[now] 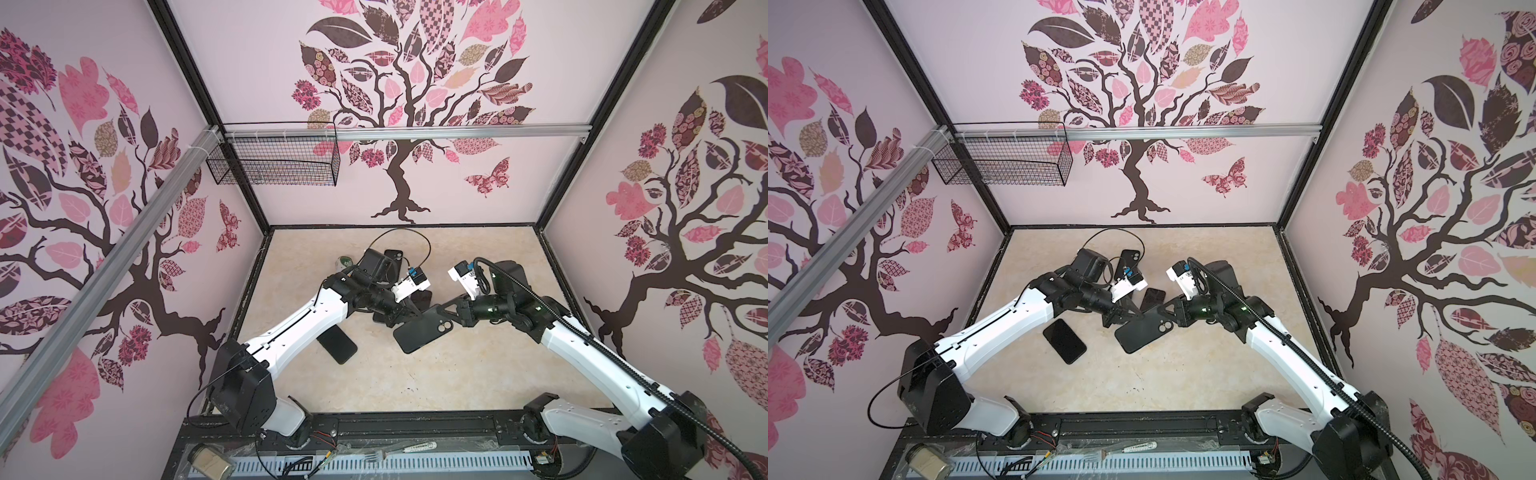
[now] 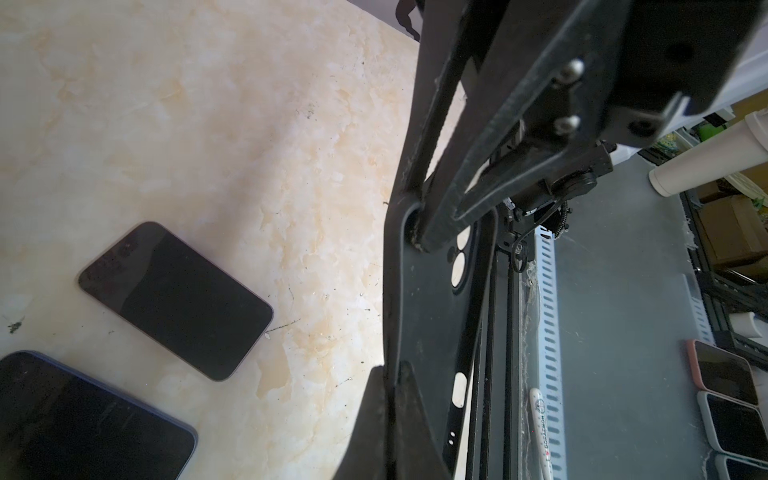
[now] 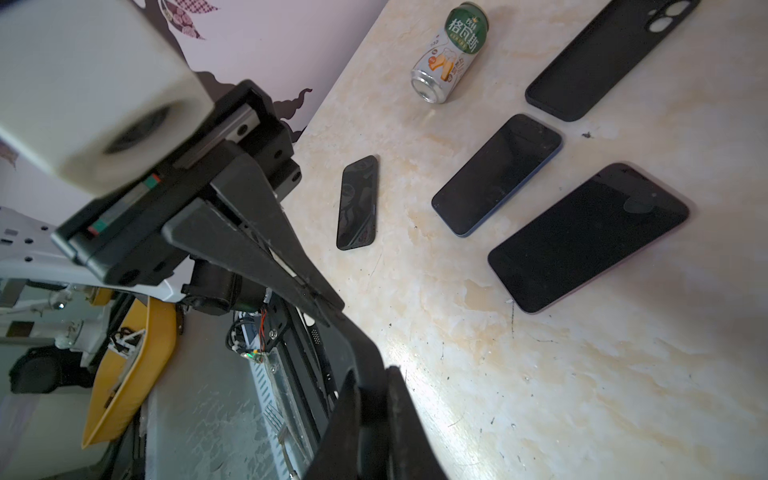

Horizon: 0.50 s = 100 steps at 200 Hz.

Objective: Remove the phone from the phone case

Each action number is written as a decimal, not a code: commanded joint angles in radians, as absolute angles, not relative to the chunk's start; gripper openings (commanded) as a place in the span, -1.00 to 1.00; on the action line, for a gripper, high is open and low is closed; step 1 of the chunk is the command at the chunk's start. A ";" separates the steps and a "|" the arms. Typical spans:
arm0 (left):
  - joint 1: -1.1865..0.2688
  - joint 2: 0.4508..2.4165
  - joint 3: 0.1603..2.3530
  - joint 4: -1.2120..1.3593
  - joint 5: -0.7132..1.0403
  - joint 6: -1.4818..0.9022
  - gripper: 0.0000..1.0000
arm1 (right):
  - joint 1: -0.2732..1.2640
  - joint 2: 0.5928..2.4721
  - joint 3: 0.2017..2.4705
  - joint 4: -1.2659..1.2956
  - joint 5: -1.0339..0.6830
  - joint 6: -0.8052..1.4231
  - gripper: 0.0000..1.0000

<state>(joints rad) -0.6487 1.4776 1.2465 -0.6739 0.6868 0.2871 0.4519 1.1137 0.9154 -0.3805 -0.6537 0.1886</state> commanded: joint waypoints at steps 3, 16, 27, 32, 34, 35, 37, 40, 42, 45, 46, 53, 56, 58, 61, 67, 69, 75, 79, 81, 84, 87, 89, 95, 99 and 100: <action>-0.647 1.433 1.195 -0.566 0.556 0.150 -1.00 | 0.447 1.028 0.906 -0.315 -0.471 0.307 -0.08; -0.647 1.405 1.134 -0.430 0.478 0.004 -1.00 | 0.447 0.975 0.842 -0.229 -0.381 0.423 0.06; -0.647 1.377 1.082 -0.321 0.420 -0.127 -1.00 | 0.449 0.936 0.784 -0.163 -0.331 0.518 0.10; -0.649 1.369 1.061 -0.280 0.386 -0.184 -1.00 | 0.448 0.920 0.761 -0.138 -0.304 0.559 0.11; -0.648 1.367 1.053 -0.266 0.375 -0.202 -1.00 | 0.449 0.915 0.751 -0.128 -0.297 0.575 0.11; -0.648 1.365 1.050 -0.259 0.368 -0.214 -1.00 | 0.450 0.911 0.746 -0.124 -0.292 0.583 0.11; -0.648 1.361 1.041 -0.246 0.357 -0.235 -1.00 | 0.450 0.907 0.738 -0.112 -0.287 0.595 0.11; -0.648 1.357 1.031 -0.227 0.344 -0.267 -1.00 | 0.451 0.903 0.722 -0.093 -0.280 0.616 0.11; -0.648 1.356 1.024 -0.216 0.332 -0.287 -1.00 | 0.452 0.899 0.713 -0.082 -0.277 0.630 0.10; -0.649 1.353 1.014 -0.202 0.320 -0.317 -1.00 | 0.453 0.894 0.701 -0.066 -0.273 0.646 0.11; -0.649 1.351 1.012 -0.198 0.315 -0.322 -1.00 | 0.454 0.893 0.697 -0.060 -0.271 0.654 0.10; -0.648 1.343 0.989 -0.167 0.278 -0.389 -1.00 | 0.459 0.888 0.669 -0.022 -0.266 0.693 0.10; -0.649 1.340 0.978 -0.151 0.265 -0.415 -1.00 | 0.463 0.887 0.658 -0.007 -0.265 0.707 0.10; -0.649 1.337 0.972 -0.141 0.259 -0.432 -1.00 | 0.466 0.887 0.653 0.005 -0.265 0.716 0.09; -0.649 1.333 0.961 -0.128 0.250 -0.454 -1.00 | 0.470 0.889 0.645 0.020 -0.265 0.726 0.09; -0.649 1.330 0.940 -0.099 0.236 -0.488 -1.00 | 0.483 0.899 0.636 0.042 -0.264 0.741 0.09; -0.649 1.329 0.935 -0.091 0.231 -0.501 -1.00 | 0.488 0.904 0.633 0.047 -0.263 0.744 0.09; -0.649 1.327 0.924 -0.072 0.223 -0.526 -1.00 | 0.506 0.920 0.633 0.056 -0.258 0.750 0.07; -0.650 1.326 0.919 -0.063 0.221 -0.537 -1.00 | 0.520 0.936 0.637 0.057 -0.252 0.750 0.04; -0.650 1.326 0.916 -0.061 0.219 -0.541 -1.00 | 0.528 0.944 0.640 0.055 -0.249 0.750 0.03; -0.651 1.327 0.916 -0.060 0.214 -0.546 -1.00 | 0.540 0.956 0.645 0.053 -0.241 0.750 0.02; -0.653 1.326 0.914 -0.058 0.211 -0.549 -1.00 | 0.553 0.967 0.649 0.052 -0.234 0.751 0.01; -0.653 1.326 0.913 -0.058 0.208 -0.552 -1.00 | 0.558 0.976 0.652 0.053 -0.232 0.751 0.01; -0.652 1.325 0.911 -0.056 0.203 -0.555 -1.00 | 0.579 0.998 0.657 0.061 -0.227 0.751 -0.02; -0.652 1.323 0.908 -0.053 0.202 -0.557 -1.00 | 0.590 1.014 0.659 0.071 -0.226 0.754 -0.03; -0.652 1.324 0.907 -0.053 0.201 -0.558 -1.00 | 0.592 1.018 0.659 0.073 -0.227 0.754 -0.04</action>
<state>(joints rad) -0.6487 1.3495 0.9432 -0.1741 0.2752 -0.4198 0.5266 0.9531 0.6281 -0.0238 -0.2787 0.6792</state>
